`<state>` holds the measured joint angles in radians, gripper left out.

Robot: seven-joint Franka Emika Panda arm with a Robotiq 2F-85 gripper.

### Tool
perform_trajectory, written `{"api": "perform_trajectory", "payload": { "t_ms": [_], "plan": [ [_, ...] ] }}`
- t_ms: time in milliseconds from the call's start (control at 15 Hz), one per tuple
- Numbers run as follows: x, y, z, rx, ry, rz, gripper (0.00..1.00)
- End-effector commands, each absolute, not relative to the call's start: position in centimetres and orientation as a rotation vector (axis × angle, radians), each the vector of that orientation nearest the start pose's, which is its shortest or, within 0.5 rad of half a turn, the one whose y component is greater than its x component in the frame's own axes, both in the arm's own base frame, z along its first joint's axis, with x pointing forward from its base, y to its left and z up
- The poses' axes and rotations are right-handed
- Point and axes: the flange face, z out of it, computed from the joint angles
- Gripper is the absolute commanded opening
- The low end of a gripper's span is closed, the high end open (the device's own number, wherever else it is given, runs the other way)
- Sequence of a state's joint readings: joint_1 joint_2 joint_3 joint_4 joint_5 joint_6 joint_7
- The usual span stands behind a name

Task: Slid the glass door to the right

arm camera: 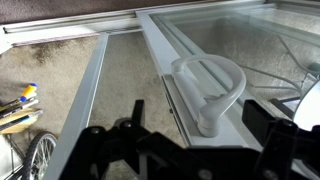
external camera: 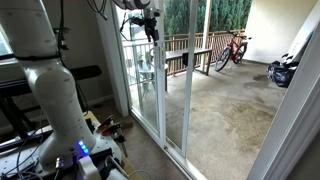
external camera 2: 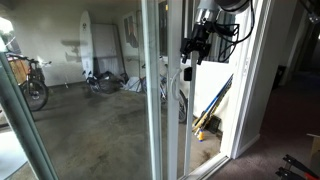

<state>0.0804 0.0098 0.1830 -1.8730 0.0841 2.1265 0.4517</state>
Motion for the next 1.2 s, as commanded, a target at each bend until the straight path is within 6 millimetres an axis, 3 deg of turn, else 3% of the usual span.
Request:
{"api": "perform_trajectory", "payload": {
  "t_ms": [0,267,600,933,1133],
  "plan": [
    [58.2,17.1,52.3,-2.937,0.302,-0.366,1.0],
    [59.3,18.0,51.1,-2.934,0.274,-0.44,1.0],
    [60.0,17.3,49.1,-2.968,0.256,-0.496,1.0],
    [59.0,16.8,46.9,-3.001,0.251,-0.422,1.0],
    [58.5,16.0,46.9,-3.017,0.257,-0.442,1.0]
  ]
}}
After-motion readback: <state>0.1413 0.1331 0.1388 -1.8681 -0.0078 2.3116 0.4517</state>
